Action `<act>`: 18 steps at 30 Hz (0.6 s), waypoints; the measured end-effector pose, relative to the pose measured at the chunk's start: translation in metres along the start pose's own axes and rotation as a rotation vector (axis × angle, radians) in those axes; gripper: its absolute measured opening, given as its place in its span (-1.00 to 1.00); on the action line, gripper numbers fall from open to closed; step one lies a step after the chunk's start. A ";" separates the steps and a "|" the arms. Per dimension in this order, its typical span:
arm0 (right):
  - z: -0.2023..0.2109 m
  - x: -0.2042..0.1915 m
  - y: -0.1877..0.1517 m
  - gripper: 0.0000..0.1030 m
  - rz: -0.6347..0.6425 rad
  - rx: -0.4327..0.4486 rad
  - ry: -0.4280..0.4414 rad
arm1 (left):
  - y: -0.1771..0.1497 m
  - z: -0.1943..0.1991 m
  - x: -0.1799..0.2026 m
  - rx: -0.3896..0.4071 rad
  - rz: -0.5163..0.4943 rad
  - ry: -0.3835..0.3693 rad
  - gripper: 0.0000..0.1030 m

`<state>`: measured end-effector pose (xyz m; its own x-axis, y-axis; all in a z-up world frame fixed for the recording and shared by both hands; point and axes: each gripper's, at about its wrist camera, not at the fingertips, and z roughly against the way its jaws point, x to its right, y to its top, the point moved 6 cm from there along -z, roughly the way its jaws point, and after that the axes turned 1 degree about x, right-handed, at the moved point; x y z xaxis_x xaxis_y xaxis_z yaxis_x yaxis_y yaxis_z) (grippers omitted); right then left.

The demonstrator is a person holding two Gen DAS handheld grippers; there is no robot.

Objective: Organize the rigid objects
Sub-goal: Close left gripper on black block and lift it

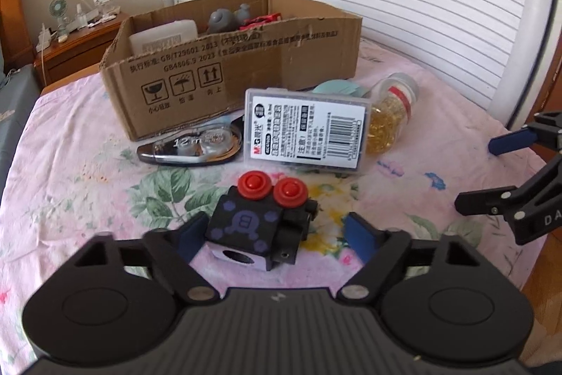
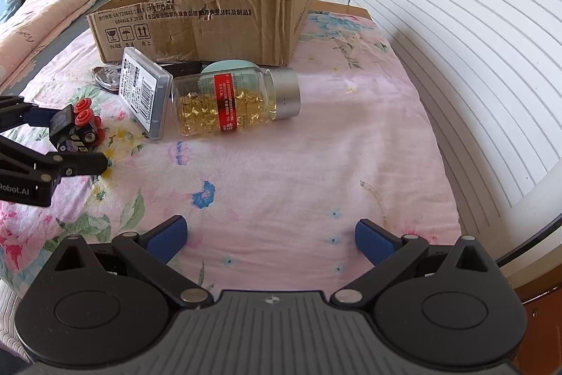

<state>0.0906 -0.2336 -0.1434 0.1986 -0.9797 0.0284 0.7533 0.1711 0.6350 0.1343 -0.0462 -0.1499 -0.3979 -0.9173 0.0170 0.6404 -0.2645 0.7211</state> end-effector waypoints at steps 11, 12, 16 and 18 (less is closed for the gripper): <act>0.000 -0.006 0.010 1.00 0.018 0.014 0.016 | -0.008 0.014 -0.032 0.013 0.120 0.070 -0.03; 0.001 -0.008 0.014 1.00 0.024 0.029 0.027 | -0.010 0.016 -0.035 0.014 0.131 0.077 -0.03; 0.005 -0.013 0.036 1.00 0.058 0.100 0.066 | -0.013 0.021 -0.045 0.019 0.165 0.082 -0.03; 0.002 -0.016 0.047 1.00 0.088 0.124 0.086 | -0.014 0.021 -0.046 0.023 0.177 0.079 -0.03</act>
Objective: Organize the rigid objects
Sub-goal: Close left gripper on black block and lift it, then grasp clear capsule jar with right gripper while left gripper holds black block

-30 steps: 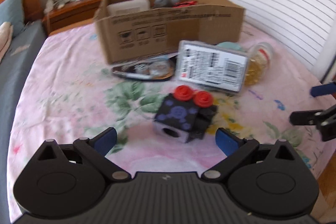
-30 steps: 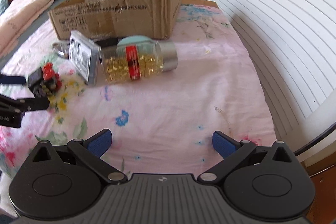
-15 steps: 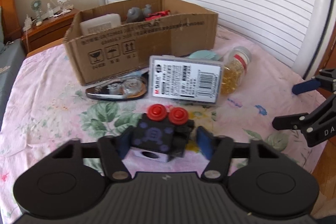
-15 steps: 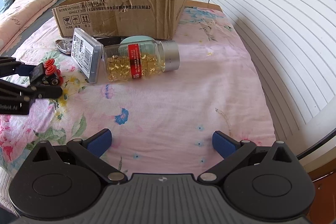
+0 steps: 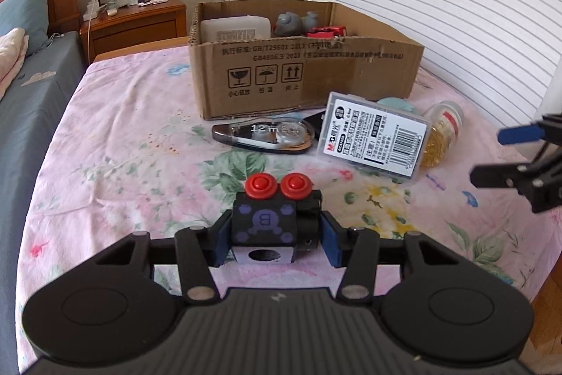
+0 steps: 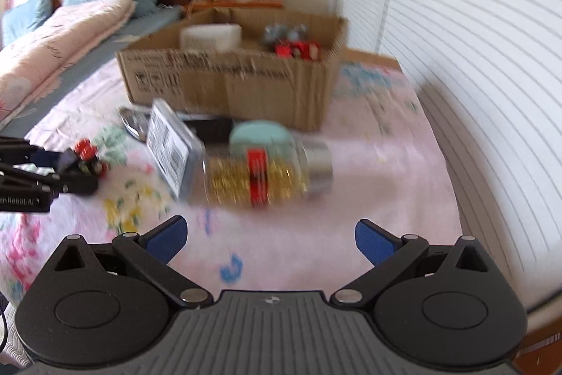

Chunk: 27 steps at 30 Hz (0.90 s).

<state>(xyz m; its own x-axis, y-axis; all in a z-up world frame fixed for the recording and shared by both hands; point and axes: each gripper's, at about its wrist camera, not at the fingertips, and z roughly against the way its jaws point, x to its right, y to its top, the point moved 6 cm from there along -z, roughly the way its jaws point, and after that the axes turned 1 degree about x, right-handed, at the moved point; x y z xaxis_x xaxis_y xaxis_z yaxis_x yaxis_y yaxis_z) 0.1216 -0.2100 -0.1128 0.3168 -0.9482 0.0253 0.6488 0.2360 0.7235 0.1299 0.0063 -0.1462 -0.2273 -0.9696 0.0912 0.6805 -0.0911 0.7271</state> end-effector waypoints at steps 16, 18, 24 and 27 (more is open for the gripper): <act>-0.041 0.005 0.024 1.00 0.012 -0.002 0.050 | 0.004 -0.006 0.000 0.005 0.013 0.008 -0.01; -0.043 0.006 0.024 1.00 0.015 -0.001 0.036 | 0.006 -0.007 0.000 0.003 0.011 0.012 0.00; -0.051 0.004 0.026 1.00 0.052 -0.008 0.020 | 0.008 -0.012 0.003 -0.009 -0.004 0.043 0.00; -0.057 0.003 0.027 1.00 0.053 -0.016 0.016 | 0.008 -0.013 0.006 -0.009 -0.009 0.056 0.01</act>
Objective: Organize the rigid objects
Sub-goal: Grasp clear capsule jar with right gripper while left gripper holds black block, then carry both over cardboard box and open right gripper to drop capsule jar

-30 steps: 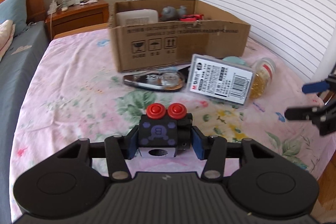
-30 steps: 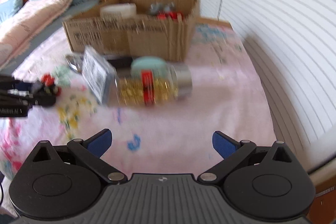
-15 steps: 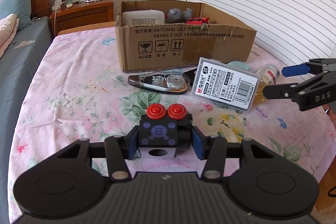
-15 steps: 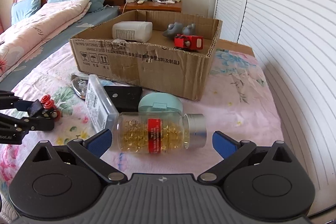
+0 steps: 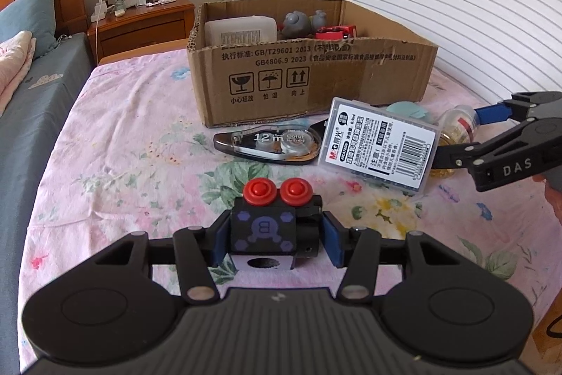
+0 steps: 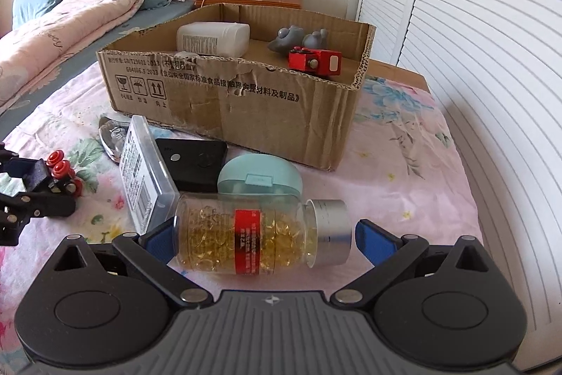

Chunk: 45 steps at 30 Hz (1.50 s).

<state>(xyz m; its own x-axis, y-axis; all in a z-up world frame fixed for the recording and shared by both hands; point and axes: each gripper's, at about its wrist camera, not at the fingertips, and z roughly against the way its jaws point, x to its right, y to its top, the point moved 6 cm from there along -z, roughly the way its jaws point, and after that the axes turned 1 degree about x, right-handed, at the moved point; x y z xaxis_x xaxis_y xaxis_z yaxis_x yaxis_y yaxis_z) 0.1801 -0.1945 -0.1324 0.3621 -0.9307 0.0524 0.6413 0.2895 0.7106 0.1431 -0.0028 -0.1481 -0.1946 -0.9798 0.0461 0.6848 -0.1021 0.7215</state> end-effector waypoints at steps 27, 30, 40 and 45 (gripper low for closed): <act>0.043 0.000 -0.011 0.86 0.010 -0.083 0.027 | 0.005 0.023 -0.006 -0.078 -0.090 -0.068 -0.03; 0.049 0.001 -0.006 0.86 0.026 -0.080 0.024 | 0.008 0.026 -0.009 -0.085 -0.098 -0.073 -0.03; 0.065 0.004 0.054 0.86 0.077 -0.004 0.051 | 0.026 0.039 -0.015 -0.099 -0.096 -0.114 -0.03; 0.059 0.009 0.098 0.86 0.075 0.049 0.058 | 0.037 0.043 -0.018 -0.085 -0.099 -0.120 -0.03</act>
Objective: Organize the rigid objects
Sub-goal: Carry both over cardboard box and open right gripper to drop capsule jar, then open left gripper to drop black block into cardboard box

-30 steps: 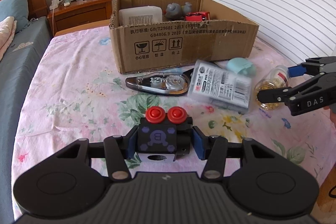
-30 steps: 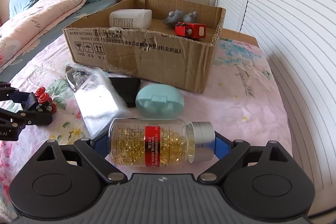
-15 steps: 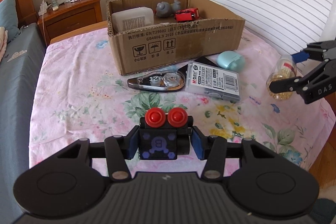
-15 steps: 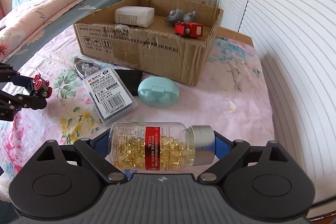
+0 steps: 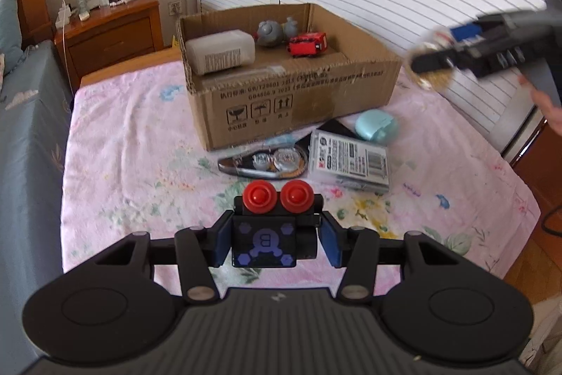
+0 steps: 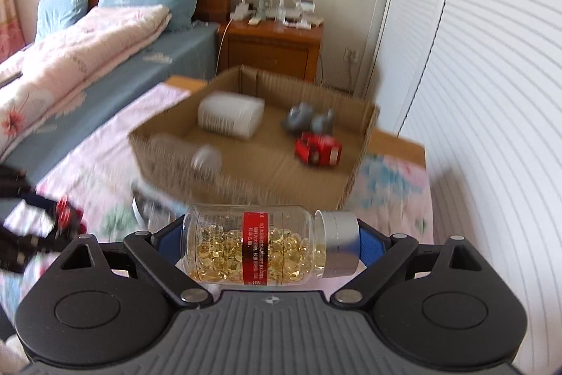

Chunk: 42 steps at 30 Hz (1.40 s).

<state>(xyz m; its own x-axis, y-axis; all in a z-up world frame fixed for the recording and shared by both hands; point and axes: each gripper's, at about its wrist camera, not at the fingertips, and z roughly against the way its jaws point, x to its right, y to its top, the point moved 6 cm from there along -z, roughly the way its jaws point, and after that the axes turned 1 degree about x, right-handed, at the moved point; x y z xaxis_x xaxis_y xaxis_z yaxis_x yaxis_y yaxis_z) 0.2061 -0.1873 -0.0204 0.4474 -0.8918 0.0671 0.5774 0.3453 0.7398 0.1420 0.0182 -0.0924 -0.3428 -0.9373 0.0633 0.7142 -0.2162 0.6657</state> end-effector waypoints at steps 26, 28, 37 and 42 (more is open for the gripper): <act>-0.027 0.000 0.021 1.00 -0.127 -0.038 -0.075 | 0.045 0.009 -0.002 0.042 -0.054 0.019 -0.03; -0.022 -0.004 0.012 1.00 -0.135 -0.052 -0.097 | 0.054 0.008 -0.001 0.048 -0.064 0.020 -0.03; -0.001 -0.020 -0.022 1.00 -0.207 -0.038 -0.120 | 0.108 -0.010 -0.005 0.062 -0.101 0.048 -0.03; 0.014 -0.018 -0.029 1.00 -0.257 -0.013 -0.102 | 0.138 -0.038 -0.014 0.057 -0.080 0.075 -0.03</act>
<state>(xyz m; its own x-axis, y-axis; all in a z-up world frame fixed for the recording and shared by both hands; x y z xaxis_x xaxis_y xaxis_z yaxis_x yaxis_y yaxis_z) 0.1718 -0.1852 -0.0333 0.2145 -0.9752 -0.0538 0.6722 0.1075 0.7325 0.2685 -0.0083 -0.0293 -0.3491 -0.9359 -0.0460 0.6496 -0.2771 0.7080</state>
